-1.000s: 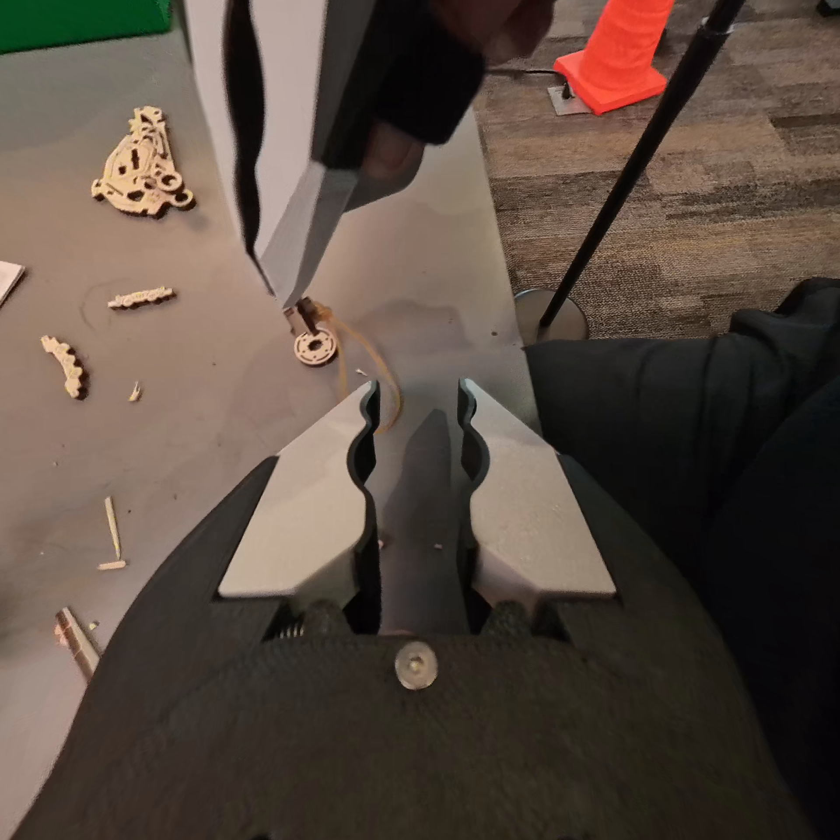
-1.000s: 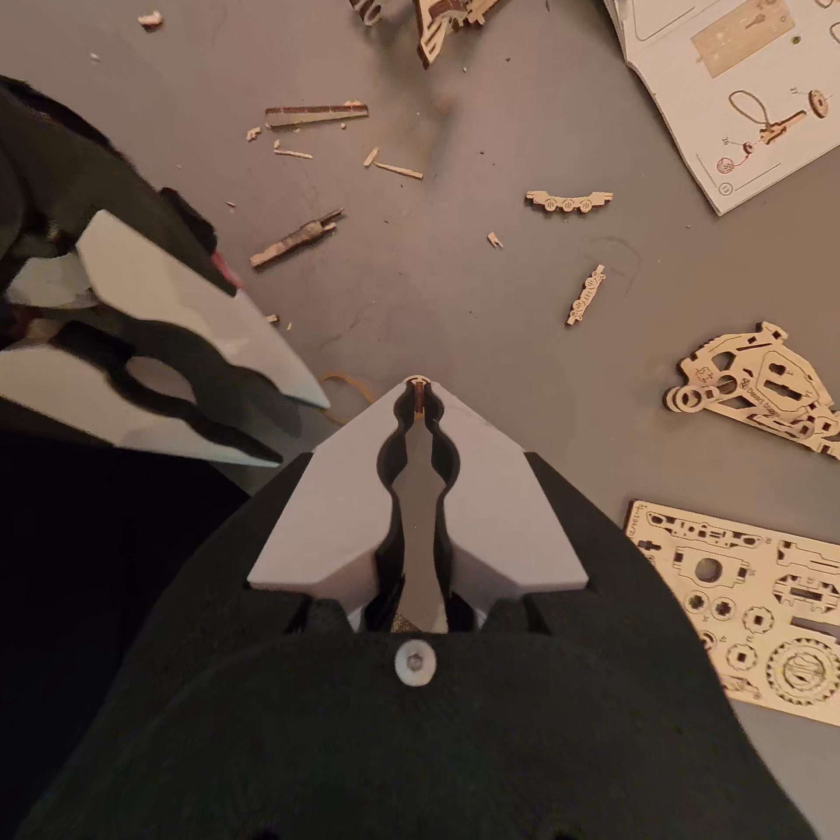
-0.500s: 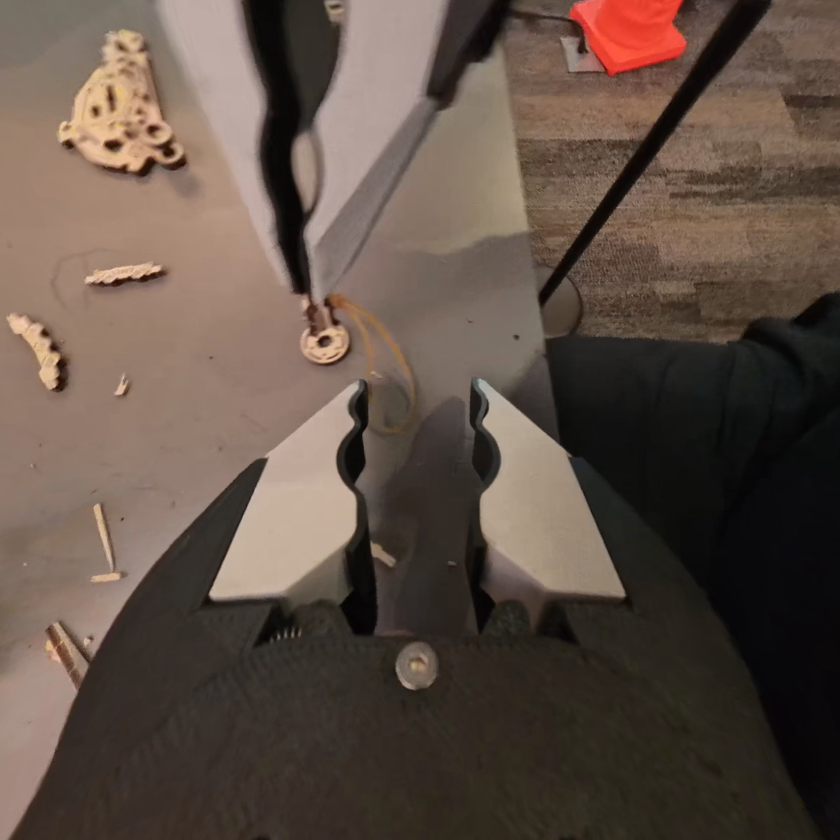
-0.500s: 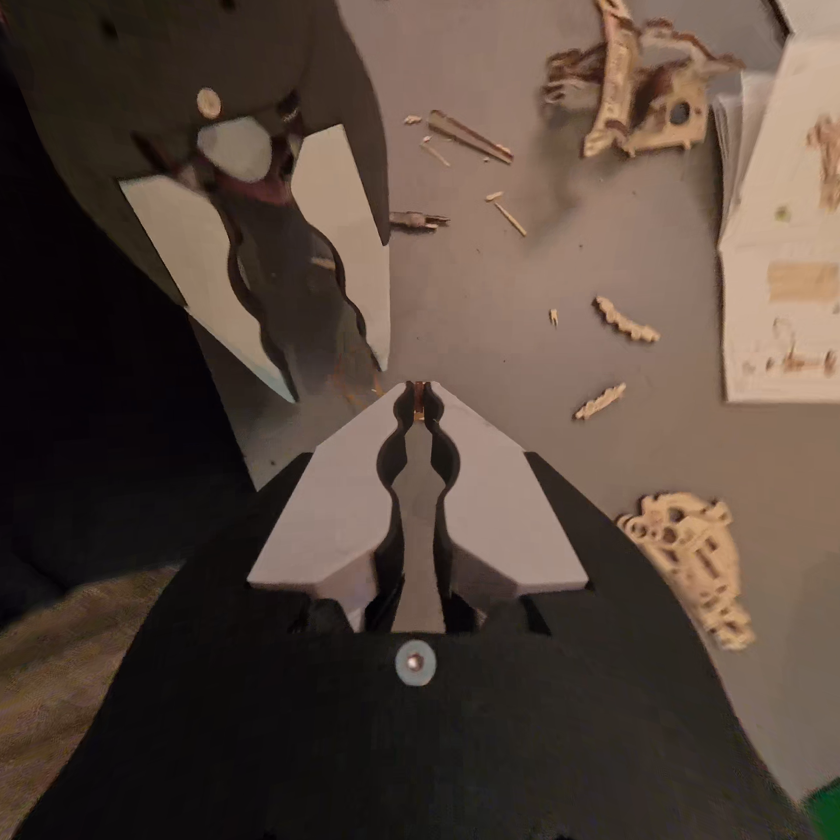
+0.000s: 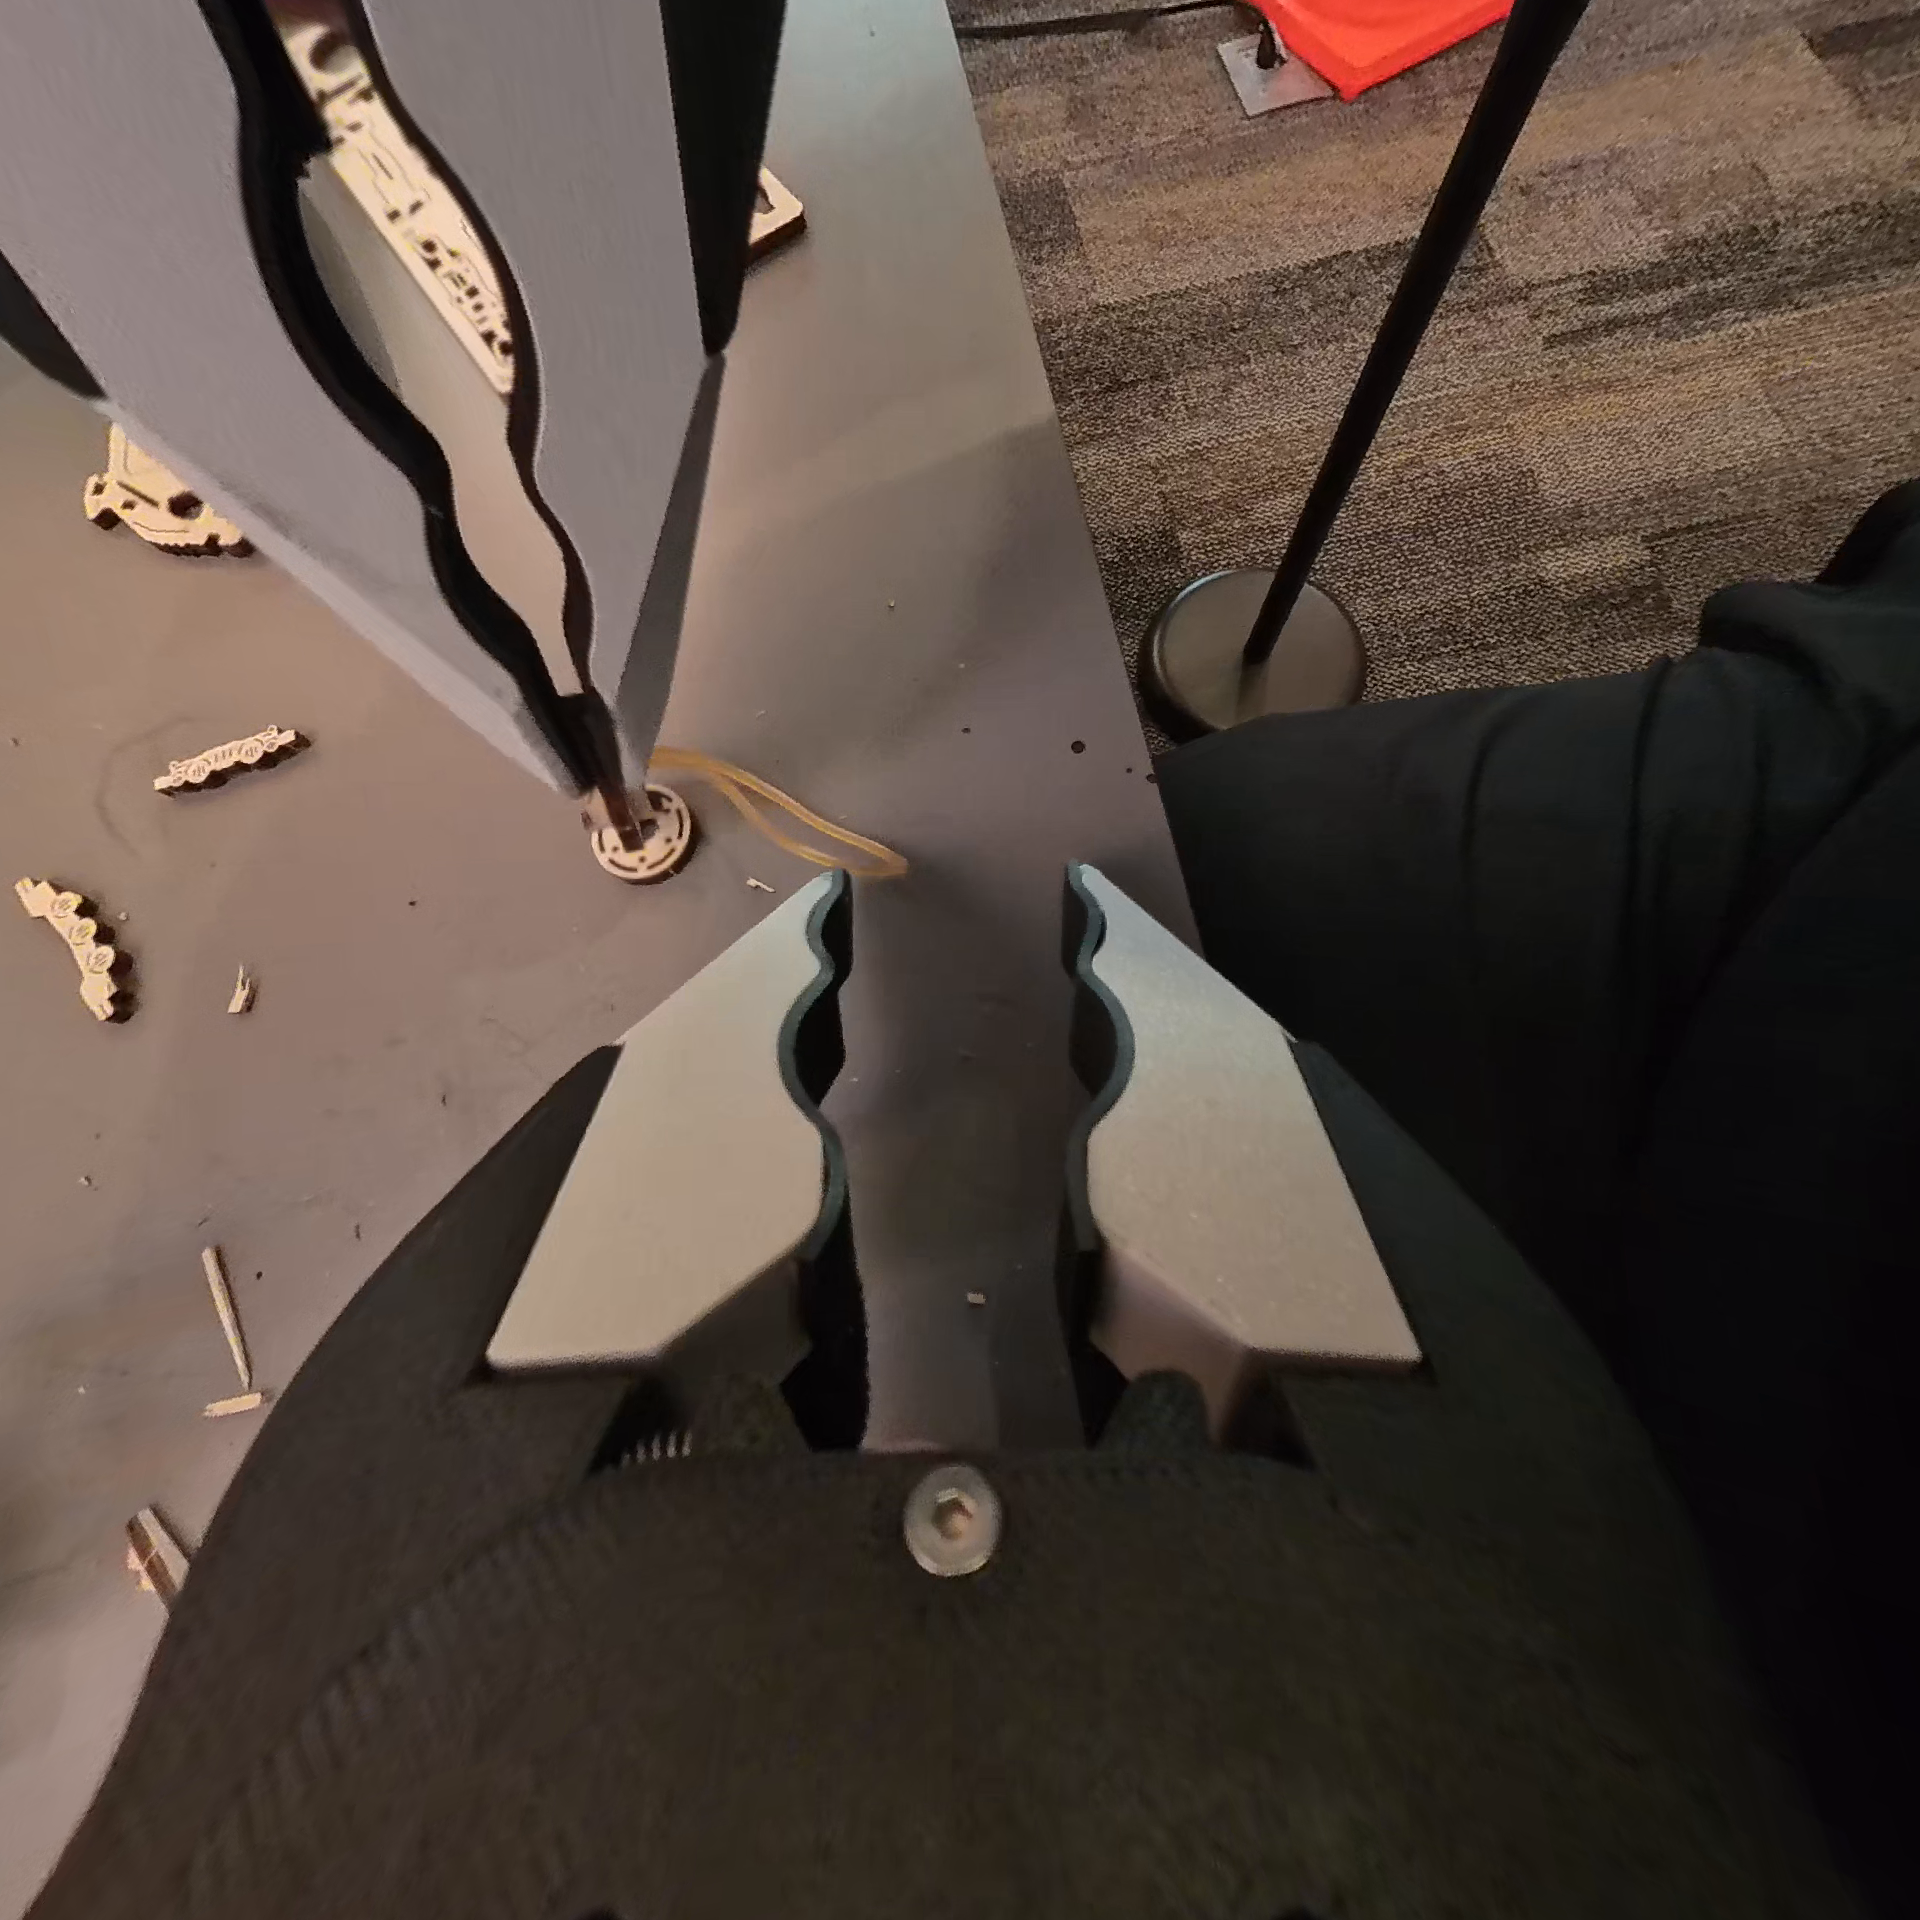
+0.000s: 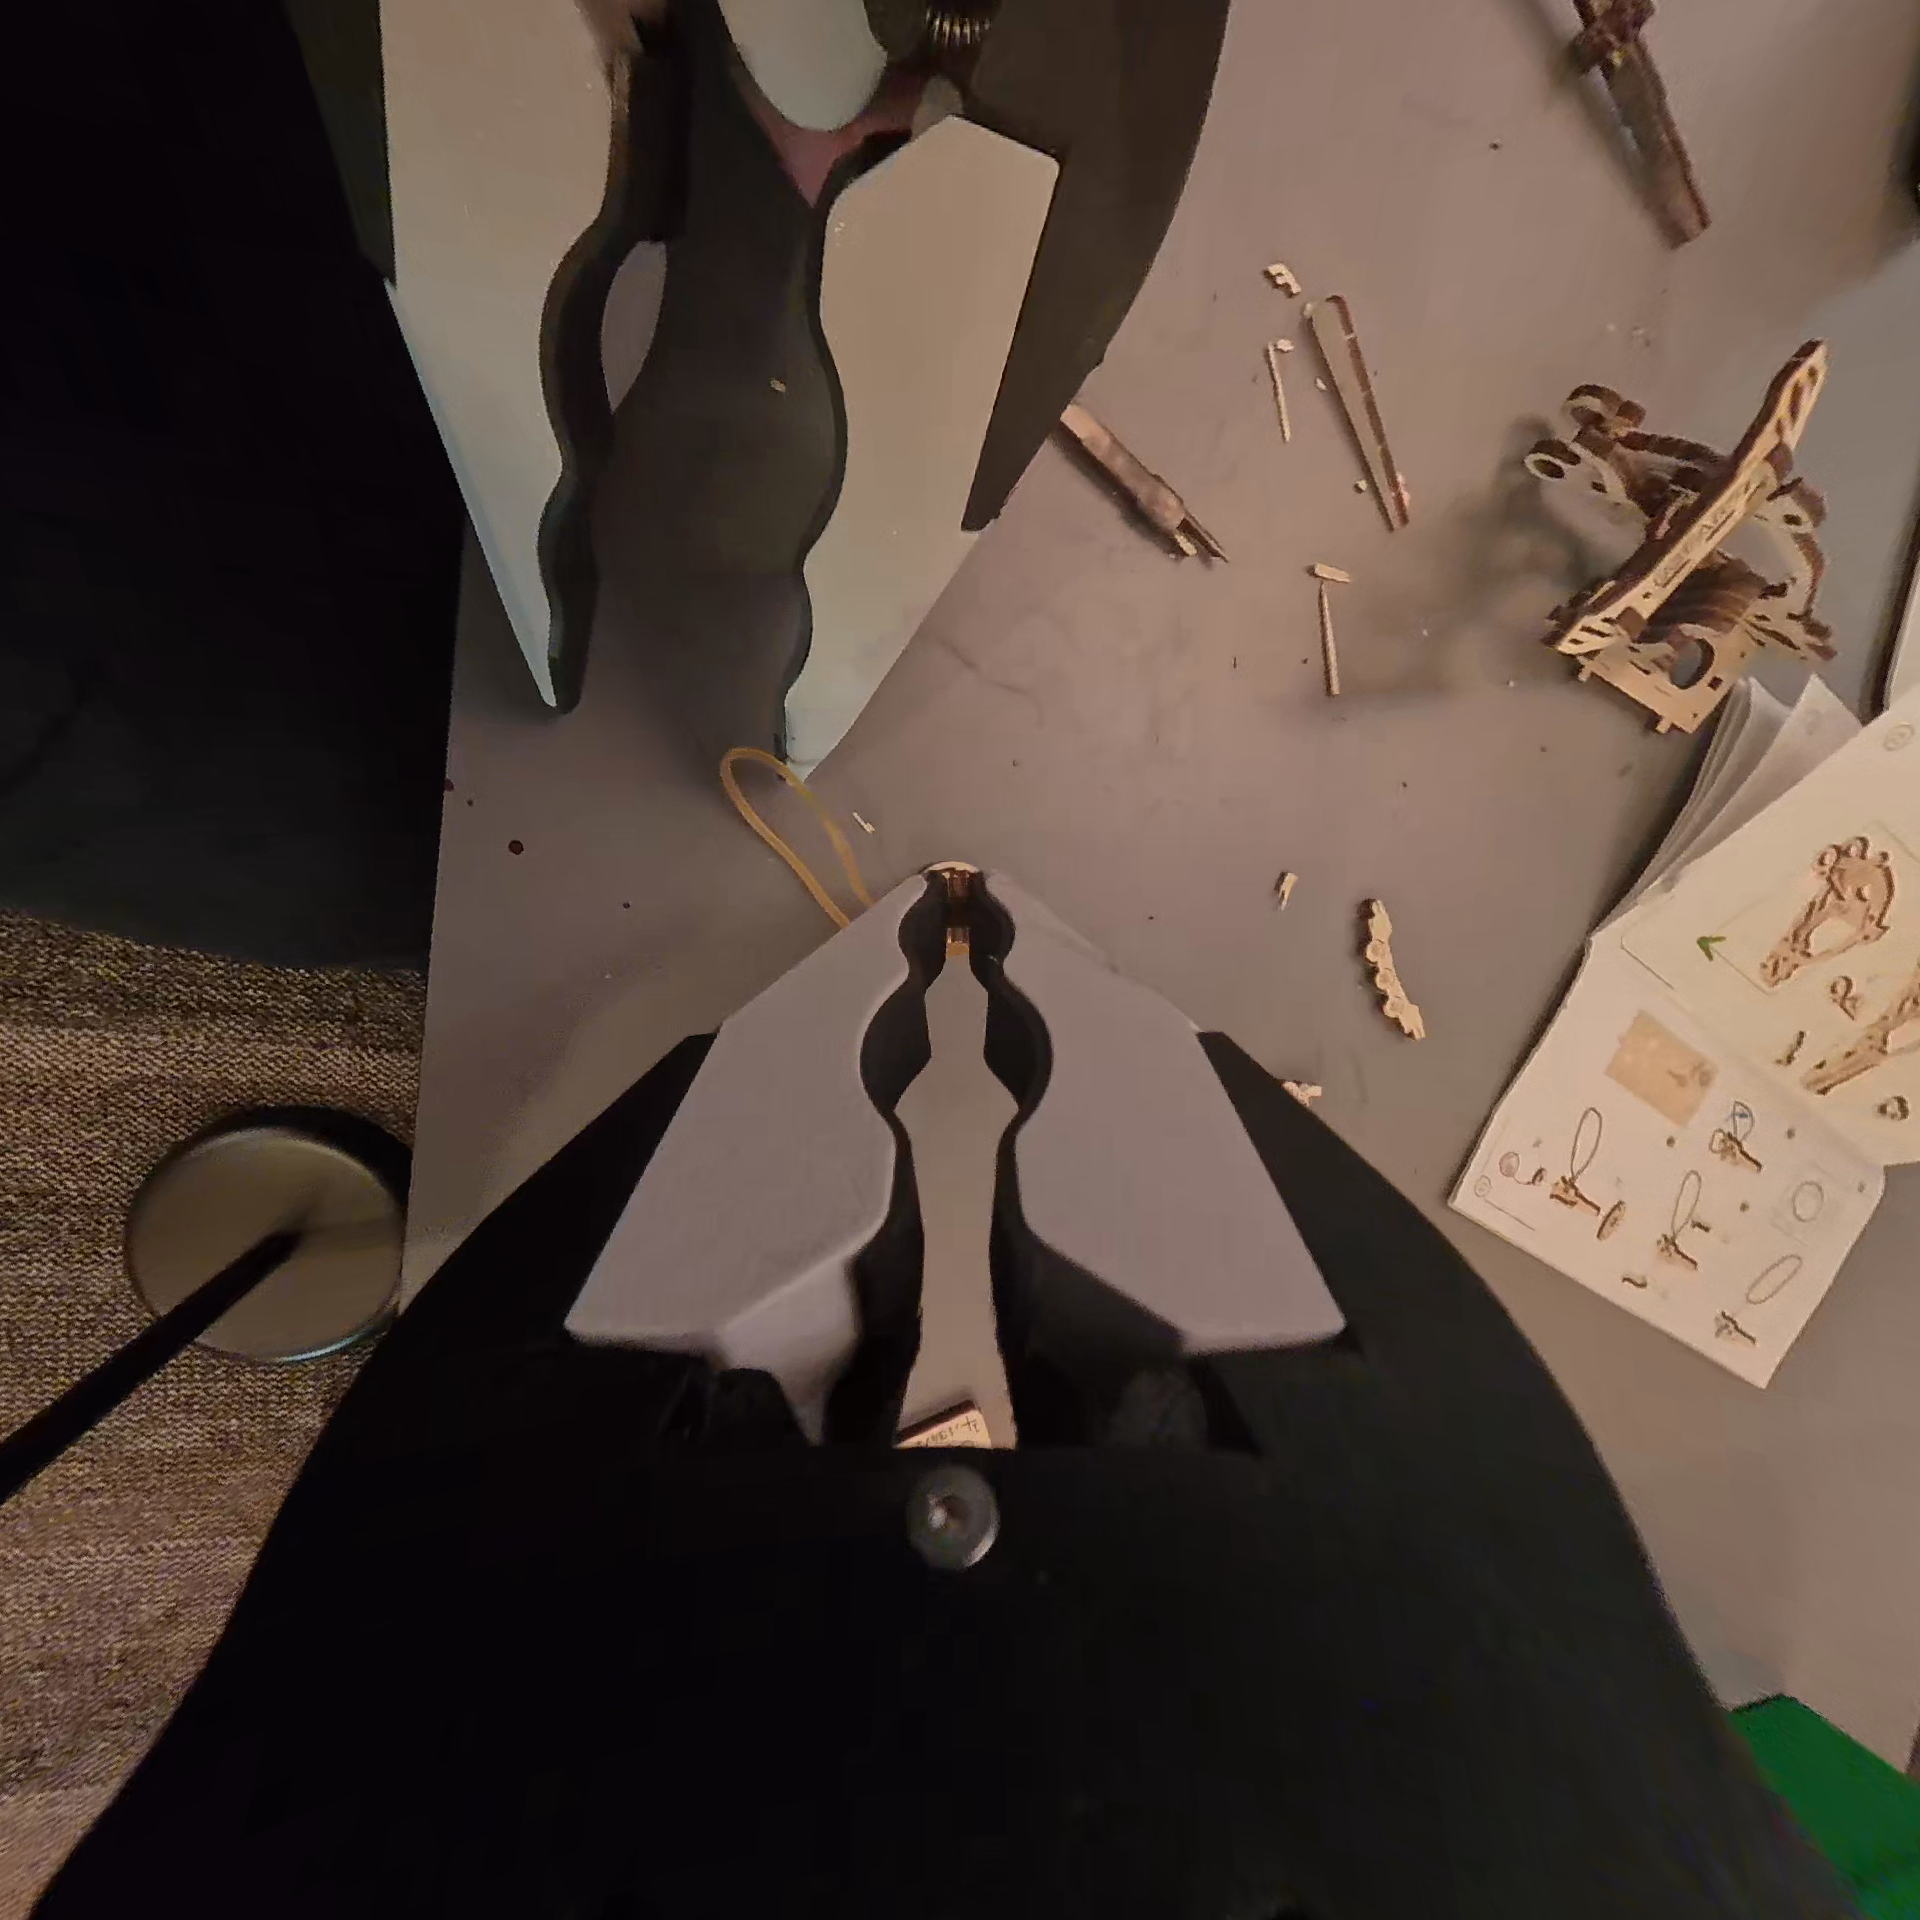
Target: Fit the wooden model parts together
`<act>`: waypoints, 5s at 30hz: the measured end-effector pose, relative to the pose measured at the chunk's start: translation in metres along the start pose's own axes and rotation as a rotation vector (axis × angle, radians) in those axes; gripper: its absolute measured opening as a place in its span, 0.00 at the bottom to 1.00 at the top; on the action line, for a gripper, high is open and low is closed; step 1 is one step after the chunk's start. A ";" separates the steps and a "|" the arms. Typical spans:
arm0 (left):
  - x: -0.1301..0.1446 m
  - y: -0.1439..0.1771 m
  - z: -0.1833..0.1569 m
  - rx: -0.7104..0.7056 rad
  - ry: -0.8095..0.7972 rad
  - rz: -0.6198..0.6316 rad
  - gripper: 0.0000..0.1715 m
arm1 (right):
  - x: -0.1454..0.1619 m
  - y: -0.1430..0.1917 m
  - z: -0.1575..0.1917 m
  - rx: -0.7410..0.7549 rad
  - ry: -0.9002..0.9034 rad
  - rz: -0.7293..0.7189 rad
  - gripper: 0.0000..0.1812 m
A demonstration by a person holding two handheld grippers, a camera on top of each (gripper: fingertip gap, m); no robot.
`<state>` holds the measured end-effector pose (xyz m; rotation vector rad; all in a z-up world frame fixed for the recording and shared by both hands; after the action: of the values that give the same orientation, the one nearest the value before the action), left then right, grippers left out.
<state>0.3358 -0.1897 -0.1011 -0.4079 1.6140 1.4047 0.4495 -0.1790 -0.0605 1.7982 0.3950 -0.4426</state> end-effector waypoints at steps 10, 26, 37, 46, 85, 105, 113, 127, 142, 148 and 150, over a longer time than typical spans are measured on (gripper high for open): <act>-0.001 0.000 0.000 0.009 -0.014 -0.009 0.22 | 0.003 -0.005 -0.003 -0.064 0.022 -0.003 0.01; 0.000 -0.002 0.001 0.013 -0.006 0.009 0.22 | 0.007 -0.005 -0.008 -0.201 0.036 -0.045 0.00; 0.000 -0.003 0.002 0.020 0.002 0.019 0.22 | 0.012 -0.008 -0.018 -0.295 -0.078 -0.081 0.01; 0.000 -0.004 0.003 0.026 0.007 0.020 0.22 | 0.013 -0.013 -0.017 -0.324 -0.134 -0.012 0.13; 0.000 -0.003 0.011 -0.049 0.053 0.016 0.24 | 0.022 0.005 -0.024 -0.121 -0.412 -0.190 0.01; -0.067 0.071 0.073 -0.091 0.366 -0.725 0.20 | 0.005 0.064 -0.027 -0.004 -0.861 -1.360 0.00; -0.070 0.078 0.066 -0.155 0.321 -0.756 0.11 | -0.007 0.060 -0.024 0.005 -0.856 -1.420 0.00; -0.046 0.089 0.075 -0.013 0.450 -0.962 0.10 | 0.016 0.072 -0.009 0.124 -0.905 -1.483 0.00; -0.096 0.117 0.071 -0.059 0.206 -1.010 0.10 | 0.011 0.099 -0.007 0.075 -0.777 -1.772 0.00; -0.113 0.111 0.060 -0.080 0.094 -0.999 0.11 | -0.015 0.104 -0.005 0.194 -0.680 -1.624 0.00; -0.115 0.111 0.059 -0.094 0.076 -0.989 0.10 | -0.022 0.108 -0.004 0.217 -0.649 -1.602 0.00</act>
<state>0.3371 -0.1398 0.0613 -1.1354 1.1128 0.6961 0.4829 -0.2038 0.0421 1.0494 1.2913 -2.1299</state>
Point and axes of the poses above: each gripper's, where its closed fingertips meet, y back along the fingers, x out of its underside, z = x × y across the jaws, the point moved 8 cm from there along y, back along the fingers, and after that the axes turned 5 degrees about -z, right-handed, at the moved point
